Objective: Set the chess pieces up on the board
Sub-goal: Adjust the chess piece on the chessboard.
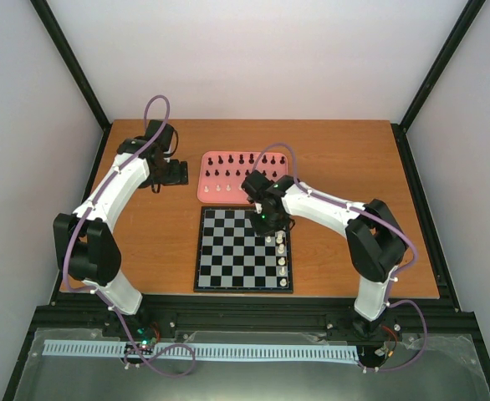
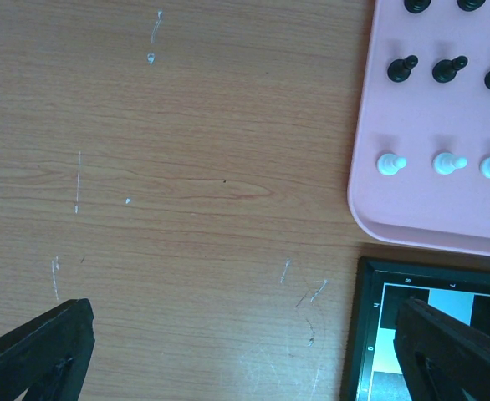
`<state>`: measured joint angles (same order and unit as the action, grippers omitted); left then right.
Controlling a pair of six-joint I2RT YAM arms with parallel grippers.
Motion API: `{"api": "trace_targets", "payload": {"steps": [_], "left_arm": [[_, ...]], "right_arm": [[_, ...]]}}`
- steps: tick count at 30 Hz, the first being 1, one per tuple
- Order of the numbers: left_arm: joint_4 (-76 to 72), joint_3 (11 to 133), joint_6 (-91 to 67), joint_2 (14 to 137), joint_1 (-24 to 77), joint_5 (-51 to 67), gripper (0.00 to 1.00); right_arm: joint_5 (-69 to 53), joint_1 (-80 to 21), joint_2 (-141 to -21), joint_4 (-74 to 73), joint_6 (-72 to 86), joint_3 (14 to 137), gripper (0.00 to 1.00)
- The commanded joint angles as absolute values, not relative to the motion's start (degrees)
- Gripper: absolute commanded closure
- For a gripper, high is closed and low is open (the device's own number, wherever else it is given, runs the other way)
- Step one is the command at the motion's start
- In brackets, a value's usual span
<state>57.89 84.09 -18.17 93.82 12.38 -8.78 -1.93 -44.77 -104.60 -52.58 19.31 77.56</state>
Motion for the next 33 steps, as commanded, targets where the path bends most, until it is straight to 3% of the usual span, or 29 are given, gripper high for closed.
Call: {"api": "trace_targets", "payload": {"steps": [1,12,33], "left_arm": [[57.2,84.2,-17.6,92.9,12.7,-8.9,0.00],[57.2,84.0,-17.6,92.9,12.6,-8.9,0.00],[56.7,83.6,-17.8,93.3,12.7,-8.2,0.00]], "right_arm": [[1.3,-45.9,-105.6,-54.4,18.9,80.0,0.83],[3.8,-46.5,-108.8,-54.5,19.3,80.4,0.74],[7.0,-47.7,-109.7,-56.6,19.3,79.9,0.76]]}}
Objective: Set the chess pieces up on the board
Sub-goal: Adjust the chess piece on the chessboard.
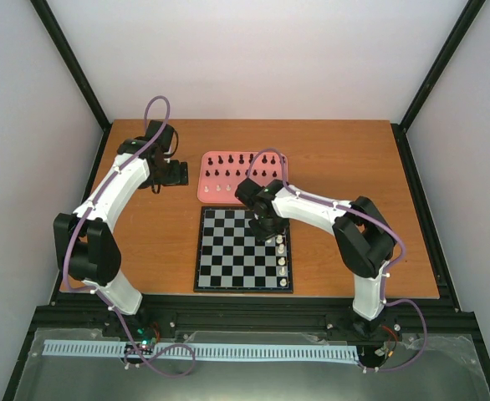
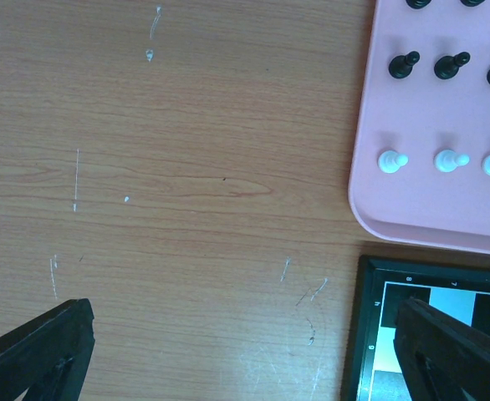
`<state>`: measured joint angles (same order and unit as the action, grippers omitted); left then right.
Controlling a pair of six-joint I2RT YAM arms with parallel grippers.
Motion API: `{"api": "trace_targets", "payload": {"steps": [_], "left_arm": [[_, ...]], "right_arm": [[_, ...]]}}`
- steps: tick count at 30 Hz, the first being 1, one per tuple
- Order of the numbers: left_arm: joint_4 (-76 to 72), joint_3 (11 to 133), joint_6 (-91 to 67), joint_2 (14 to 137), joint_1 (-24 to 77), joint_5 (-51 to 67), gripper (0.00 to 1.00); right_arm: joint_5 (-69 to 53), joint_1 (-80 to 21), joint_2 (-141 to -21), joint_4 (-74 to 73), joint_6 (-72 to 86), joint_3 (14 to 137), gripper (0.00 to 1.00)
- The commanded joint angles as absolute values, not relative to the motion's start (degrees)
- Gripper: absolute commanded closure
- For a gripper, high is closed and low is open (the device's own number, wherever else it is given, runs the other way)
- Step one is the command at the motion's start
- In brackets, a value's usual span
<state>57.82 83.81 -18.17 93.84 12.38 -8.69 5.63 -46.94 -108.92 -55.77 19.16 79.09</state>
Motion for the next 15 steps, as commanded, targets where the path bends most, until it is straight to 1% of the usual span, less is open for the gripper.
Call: {"api": "trace_targets", "payload": {"steps": [1,15], "left_arm": [[56.7,83.6,-17.8,93.4,12.7,-8.3,0.00],[56.6,83.3,-17.8,93.3,12.7,-8.3,0.00]], "right_arm": [[7.1,-47.7,-109.6,-56.6,19.3,80.0,0.76],[7.7,-48.1,-108.8,-57.6,19.1,79.6,0.76]]}}
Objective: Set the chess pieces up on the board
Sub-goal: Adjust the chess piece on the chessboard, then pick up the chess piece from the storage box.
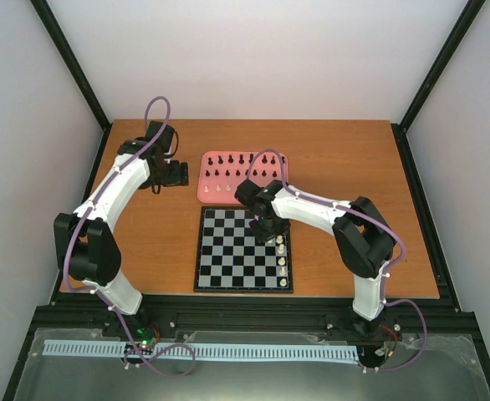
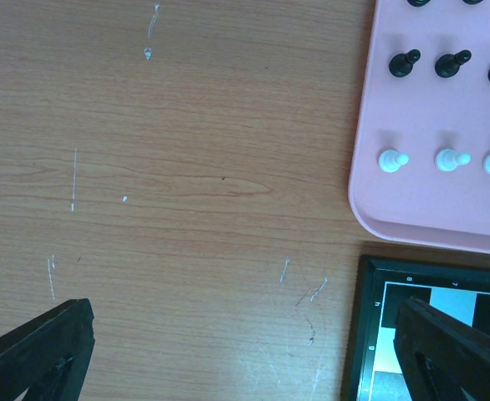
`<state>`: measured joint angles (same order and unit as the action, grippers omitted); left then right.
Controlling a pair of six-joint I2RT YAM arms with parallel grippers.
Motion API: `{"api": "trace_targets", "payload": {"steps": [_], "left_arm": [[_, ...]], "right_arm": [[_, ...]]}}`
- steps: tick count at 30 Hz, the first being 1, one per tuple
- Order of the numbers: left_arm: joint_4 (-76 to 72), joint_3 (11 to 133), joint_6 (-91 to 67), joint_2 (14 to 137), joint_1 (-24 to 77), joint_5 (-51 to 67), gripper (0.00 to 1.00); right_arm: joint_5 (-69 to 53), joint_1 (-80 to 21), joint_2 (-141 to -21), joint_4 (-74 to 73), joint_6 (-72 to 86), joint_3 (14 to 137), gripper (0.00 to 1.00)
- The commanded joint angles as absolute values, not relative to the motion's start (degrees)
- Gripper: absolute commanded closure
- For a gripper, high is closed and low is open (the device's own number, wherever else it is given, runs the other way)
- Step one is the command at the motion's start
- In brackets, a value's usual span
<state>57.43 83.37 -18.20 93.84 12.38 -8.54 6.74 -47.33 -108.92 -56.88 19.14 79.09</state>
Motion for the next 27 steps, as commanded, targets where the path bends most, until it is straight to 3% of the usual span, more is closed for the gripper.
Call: {"api": "trace_targets", "payload": {"steps": [1,18,23,27], "left_arm": [[56.6,83.4,-17.8,93.3,12.7,-8.3,0.00],[56.8,83.7,-17.7,93.1,12.7,-8.6,0.00],[57.1,84.3,-17.7,93.3,12.7,-8.5,0.00],[57.5,85.1,-17.7,93.4,12.7,-8.7,0.00]], "right_arm": [[7.7,-48.1,-108.7,-57.7,19.1,79.6,0.76],[7.5,-48.3,-107.5,-59.6,16.5,91.6,0.66],[8.9,-47.6,-115.0,-61.9,14.7,104.7,0.54],[5.8,-44.8,-123.2,-60.7,14.8,113.3,0.52]]}}
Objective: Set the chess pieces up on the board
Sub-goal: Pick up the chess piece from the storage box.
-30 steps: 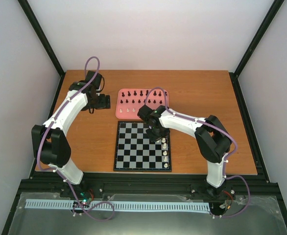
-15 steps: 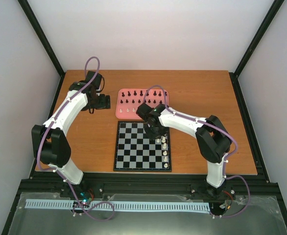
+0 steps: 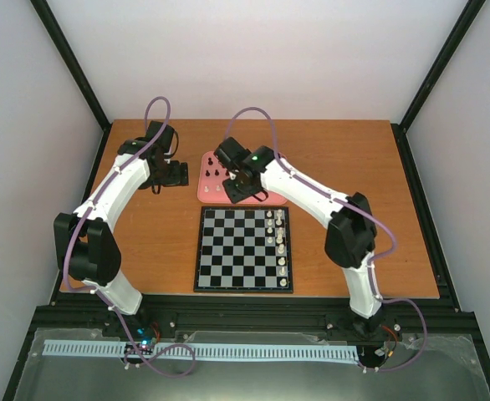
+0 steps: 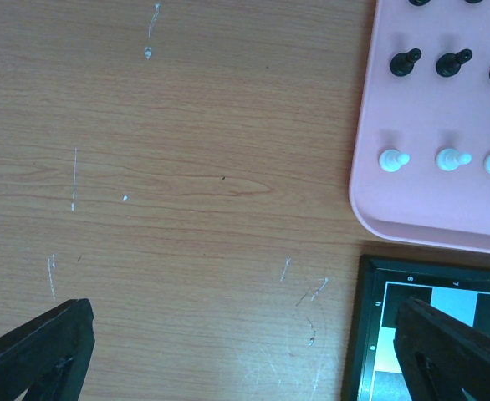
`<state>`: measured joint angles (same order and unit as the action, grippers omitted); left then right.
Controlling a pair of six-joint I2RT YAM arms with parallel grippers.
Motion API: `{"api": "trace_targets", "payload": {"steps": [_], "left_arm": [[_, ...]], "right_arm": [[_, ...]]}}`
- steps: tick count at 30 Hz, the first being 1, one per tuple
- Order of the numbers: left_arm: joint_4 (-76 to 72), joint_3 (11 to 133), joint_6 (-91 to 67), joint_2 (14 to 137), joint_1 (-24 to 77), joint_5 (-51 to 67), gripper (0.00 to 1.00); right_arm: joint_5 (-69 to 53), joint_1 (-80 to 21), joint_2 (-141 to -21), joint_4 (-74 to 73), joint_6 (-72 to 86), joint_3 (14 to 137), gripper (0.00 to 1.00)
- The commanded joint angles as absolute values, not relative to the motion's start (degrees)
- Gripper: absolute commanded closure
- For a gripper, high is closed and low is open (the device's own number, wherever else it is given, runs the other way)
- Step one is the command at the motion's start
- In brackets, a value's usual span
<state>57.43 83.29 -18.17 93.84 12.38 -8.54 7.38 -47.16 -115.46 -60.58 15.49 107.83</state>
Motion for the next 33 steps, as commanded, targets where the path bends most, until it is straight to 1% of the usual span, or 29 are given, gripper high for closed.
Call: {"api": "trace_targets", "payload": {"steps": [1,5,10,14,22,28,33], "left_arm": [[57.6,85.3,-17.7,93.3,12.6,-8.6,0.00],[57.7,85.3,-17.7,92.8,12.7,-8.6,0.00],[57.8,85.0,-17.7,92.7,12.6,-8.7,0.00],[57.8,85.1,-17.6,93.1,12.7,-8.8,0.00],[57.7,85.3,-17.6,94.0,12.7,-8.8,0.00],[57.7,85.3,-17.6,94.3,12.7,-8.7,0.00],[57.7,85.4,-17.6,94.7,12.7,-8.6,0.00]], "right_arm": [[4.6,-43.9,-124.5,-59.9,15.1,114.3,0.52],[1.6,-40.9,-129.9,-57.5,16.0,118.3,0.53],[-0.1,-38.6,-137.3,-58.6,14.0,127.8,0.55],[-0.3,-37.5,-140.9,-58.2,13.0,130.9,0.55],[-2.6,-36.8,-143.6,-57.4,11.6,132.1,0.55],[-0.9,-36.8,-145.3,-57.6,11.1,132.5,0.59],[0.1,-36.8,-147.5,-58.2,10.0,133.8,0.59]]}}
